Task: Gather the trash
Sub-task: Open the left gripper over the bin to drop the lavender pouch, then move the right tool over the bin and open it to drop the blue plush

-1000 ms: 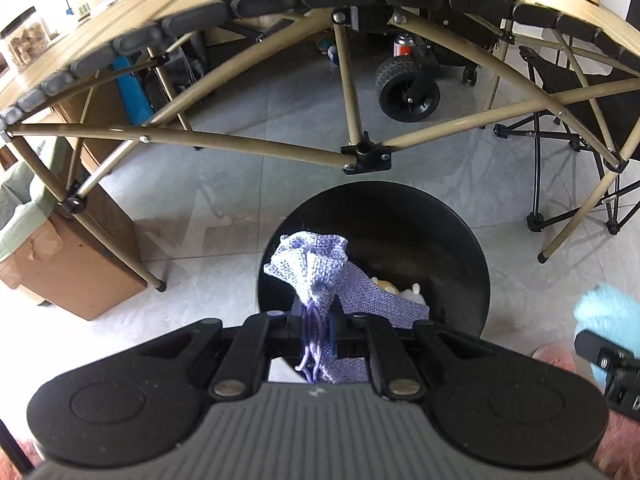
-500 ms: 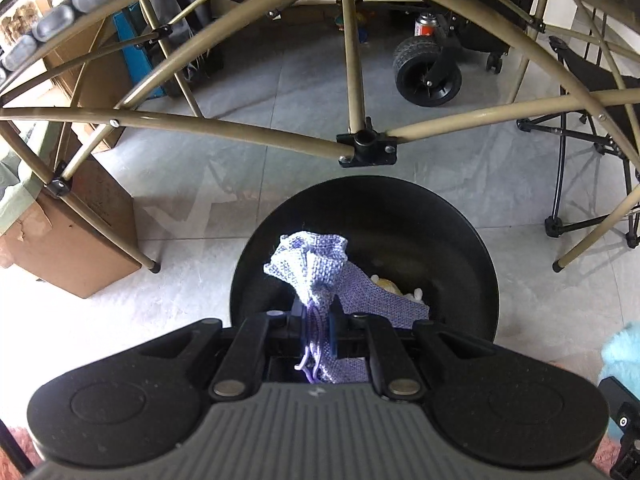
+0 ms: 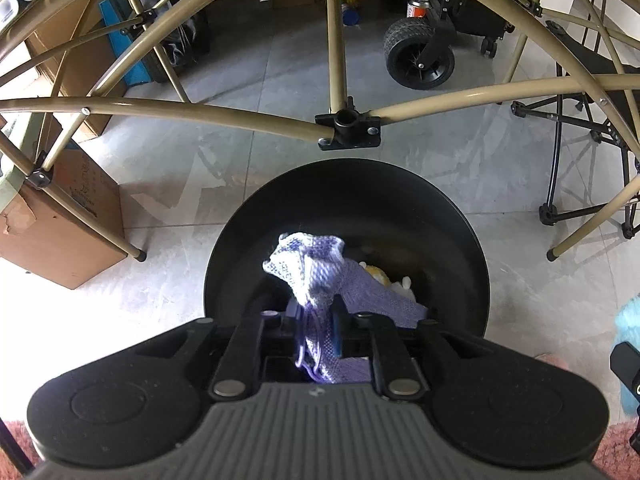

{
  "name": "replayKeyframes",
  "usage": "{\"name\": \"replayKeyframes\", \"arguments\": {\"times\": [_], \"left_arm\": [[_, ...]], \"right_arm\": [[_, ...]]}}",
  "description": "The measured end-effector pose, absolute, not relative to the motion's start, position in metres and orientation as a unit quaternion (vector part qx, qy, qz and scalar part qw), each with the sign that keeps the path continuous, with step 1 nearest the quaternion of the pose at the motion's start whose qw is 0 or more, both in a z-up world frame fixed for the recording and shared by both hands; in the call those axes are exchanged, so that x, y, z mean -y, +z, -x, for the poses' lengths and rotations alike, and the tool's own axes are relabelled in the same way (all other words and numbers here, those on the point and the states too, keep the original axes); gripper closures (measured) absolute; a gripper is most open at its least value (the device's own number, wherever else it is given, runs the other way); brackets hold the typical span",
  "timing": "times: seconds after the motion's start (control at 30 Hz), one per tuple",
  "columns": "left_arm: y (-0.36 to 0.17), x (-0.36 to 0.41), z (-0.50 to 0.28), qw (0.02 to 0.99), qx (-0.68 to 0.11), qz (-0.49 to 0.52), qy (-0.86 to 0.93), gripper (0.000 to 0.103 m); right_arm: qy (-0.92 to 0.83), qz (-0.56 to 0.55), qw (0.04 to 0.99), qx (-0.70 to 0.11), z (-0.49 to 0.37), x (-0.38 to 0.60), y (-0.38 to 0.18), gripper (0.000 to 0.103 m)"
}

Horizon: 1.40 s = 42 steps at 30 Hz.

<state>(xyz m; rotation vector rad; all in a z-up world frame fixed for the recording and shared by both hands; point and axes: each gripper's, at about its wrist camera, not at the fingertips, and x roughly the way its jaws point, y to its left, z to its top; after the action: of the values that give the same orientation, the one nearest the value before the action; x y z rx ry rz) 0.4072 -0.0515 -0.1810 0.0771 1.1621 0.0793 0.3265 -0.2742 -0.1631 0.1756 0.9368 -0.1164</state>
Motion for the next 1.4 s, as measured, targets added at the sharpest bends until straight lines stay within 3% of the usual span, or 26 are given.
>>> {"name": "replayKeyframes", "arguments": {"times": [0.03,0.07,0.13,0.17,1.4], "left_arm": [[-0.181,0.052,-0.407,0.835,-0.548,-0.037,0.036,0.067],[-0.18,0.053,-0.406,0.836,-0.547,-0.038,0.037,0.04],[-0.177,0.055,-0.404,0.839,-0.541,-0.042,0.042,0.007],[-0.175,0.055,-0.403,0.841,-0.537,-0.045,0.047,0.001],[-0.168,0.0,-0.386,0.832,-0.551,-0.02,0.061,0.0]], "right_arm": [[-0.057,-0.084,0.887,-0.451,-0.327,0.274,-0.163,0.023],[-0.057,-0.084,0.886,-0.452,-0.327,0.274,-0.164,0.023],[-0.057,-0.084,0.885,-0.454,-0.327,0.275,-0.165,0.023],[-0.057,-0.084,0.885,-0.455,-0.328,0.275,-0.165,0.023],[-0.029,-0.049,0.889,-0.455,-0.333,0.239,-0.164,0.023]]}}
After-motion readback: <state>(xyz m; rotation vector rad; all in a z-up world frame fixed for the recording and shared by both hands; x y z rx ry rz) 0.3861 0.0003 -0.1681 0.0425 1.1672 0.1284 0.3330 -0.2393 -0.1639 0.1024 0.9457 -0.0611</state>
